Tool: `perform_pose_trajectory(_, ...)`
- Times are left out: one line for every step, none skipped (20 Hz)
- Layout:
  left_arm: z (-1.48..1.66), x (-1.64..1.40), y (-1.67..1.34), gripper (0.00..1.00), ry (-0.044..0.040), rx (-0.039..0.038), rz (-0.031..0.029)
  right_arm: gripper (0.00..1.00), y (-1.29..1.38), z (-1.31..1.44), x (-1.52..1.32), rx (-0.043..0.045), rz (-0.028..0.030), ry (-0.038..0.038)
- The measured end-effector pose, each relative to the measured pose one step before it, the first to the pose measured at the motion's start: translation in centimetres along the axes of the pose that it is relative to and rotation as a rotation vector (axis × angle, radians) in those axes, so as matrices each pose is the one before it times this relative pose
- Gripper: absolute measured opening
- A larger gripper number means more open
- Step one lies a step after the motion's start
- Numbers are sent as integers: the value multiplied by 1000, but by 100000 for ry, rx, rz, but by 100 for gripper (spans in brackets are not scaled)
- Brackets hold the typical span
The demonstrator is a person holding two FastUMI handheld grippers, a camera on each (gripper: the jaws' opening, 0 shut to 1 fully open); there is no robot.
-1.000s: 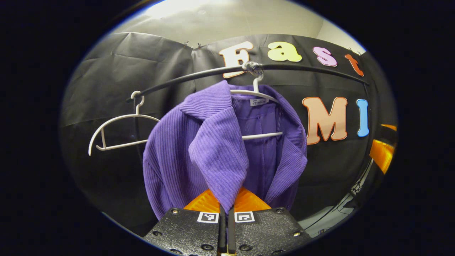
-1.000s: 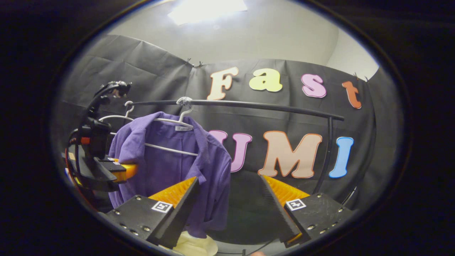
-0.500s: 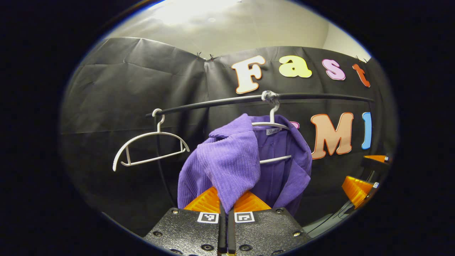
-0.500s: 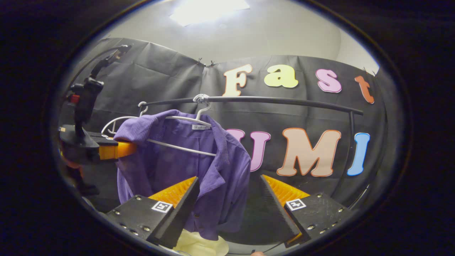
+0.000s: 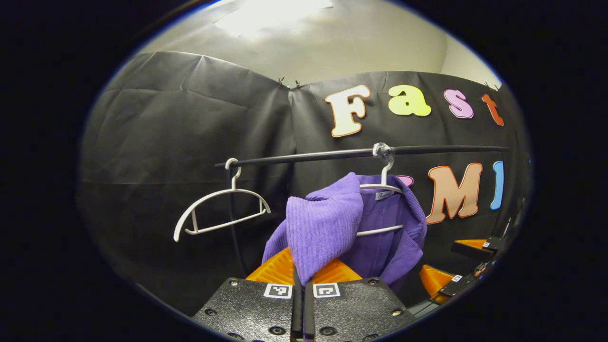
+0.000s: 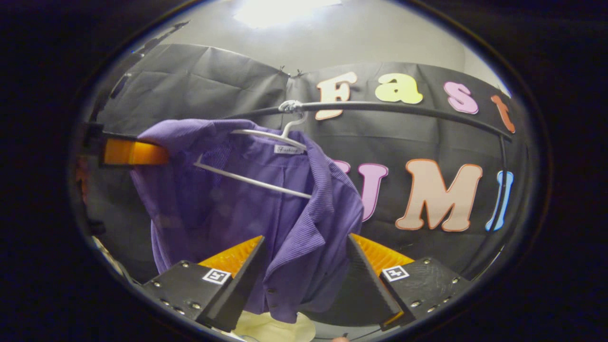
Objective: Grasp the clothes on the hanger with both hands and then place them into the laundry hamper below.
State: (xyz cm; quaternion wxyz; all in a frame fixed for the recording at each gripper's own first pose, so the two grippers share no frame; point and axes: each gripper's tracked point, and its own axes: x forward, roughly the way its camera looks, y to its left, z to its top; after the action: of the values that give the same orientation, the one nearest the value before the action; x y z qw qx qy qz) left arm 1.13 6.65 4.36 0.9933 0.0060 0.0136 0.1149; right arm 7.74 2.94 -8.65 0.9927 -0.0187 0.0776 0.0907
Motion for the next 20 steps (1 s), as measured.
perform_pose_trajectory(293, -24, 322, 2, -562, -72, 544, 96, 373, -393, 856, 923, 154, 710)
perform_pose_trajectory(248, -74, 244, 2, -490, -221, 485, 100, 148, -181, 696, 707, -520, 500)
perform_pose_trajectory(87, -8, 217, 2, -343, -286, 221, 100, -140, -249, 828, 559, -1721, 576)
perform_pose_trajectory(106, 8, 242, 2, -261, 44, 355, 100, -163, -267, 780, 834, -1440, 690)
perform_pose_trajectory(75, 8, 148, 2, -88, 226, 272, 100, 25, -76, 876, 1129, -1051, 516)
perform_pose_trajectory(124, -11, 190, 2, -306, 351, 275, 97, -2, -107, 696, 1000, -576, 109)
perform_pose_trajectory(78, 69, 127, 2, -100, 366, 142, 97, -38, -36, 745, 1008, -391, 156)
perform_pose_trajectory(33, 18, 191, 5, -138, 384, 291, 100, 100, -90, 816, 807, -245, 454)
perform_pose_trajectory(117, 47, 198, 5, -225, 244, 436, 100, -135, -149, 611, 381, -566, 640)
perform_pose_trajectory(112, 54, 223, 5, -388, 162, 307, 100, -196, -270, 528, 251, -797, 482)
perform_pose_trajectory(137, 113, 213, 5, -354, 305, 515, 96, -68, -78, 627, 178, -496, 235)
perform_pose_trajectory(48, 55, 323, 5, -256, 382, 626, 100, -100, -82, 506, 84, -1000, 170)
perform_pose_trajectory(108, 135, 249, 5, -261, 353, 536, 96, -250, 6, 651, 239, -1152, 103)
perform_pose_trajectory(-2, 54, 241, 2, 15, 6, 334, 100, 18, -122, 463, 475, 52, 396)
perform_pose_trajectory(47, 104, 90, 3, -161, -271, 136, 100, 161, -71, 472, 787, 875, 759)
perform_pose_trajectory(21, 81, 150, 5, -22, -232, 89, 100, -181, -159, 305, 423, -514, 954)
perform_pose_trajectory(31, 60, 82, 5, 2, -92, 152, 100, -250, -198, 323, 226, -488, 637)
perform_pose_trajectory(12, 76, 110, 5, -172, -106, 0, 98, -442, -135, 295, 57, -1528, 586)
perform_pose_trajectory(31, 78, 58, 5, -219, -25, 67, 86, -405, -12, 241, 239, -1503, 894)
perform_pose_trajectory(16, 35, 133, 5, -155, -73, 12, 74, -145, -152, -94, 561, -817, 1010)
